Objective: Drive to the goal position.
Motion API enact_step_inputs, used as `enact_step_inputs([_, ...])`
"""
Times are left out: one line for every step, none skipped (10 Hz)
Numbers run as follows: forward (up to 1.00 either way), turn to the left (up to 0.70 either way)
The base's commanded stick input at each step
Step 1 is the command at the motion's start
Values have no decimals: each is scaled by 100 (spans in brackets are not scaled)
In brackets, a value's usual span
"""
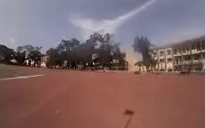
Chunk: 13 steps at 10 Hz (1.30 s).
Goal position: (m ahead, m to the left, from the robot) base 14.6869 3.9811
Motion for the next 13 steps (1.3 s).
enact_step_inputs([70,0])
enact_step_inputs([70,0])
enact_step_inputs([70,0])
enact_step_inputs([70,0])
enact_step_inputs([70,0])
enact_step_inputs([70,0])
enact_step_inputs([70,0])
enact_step_inputs([70,0])
enact_step_inputs([70,0])
enact_step_inputs([70,0])
enact_step_inputs([70,0])
enact_step_inputs([70,0])
enact_step_inputs([70,0])
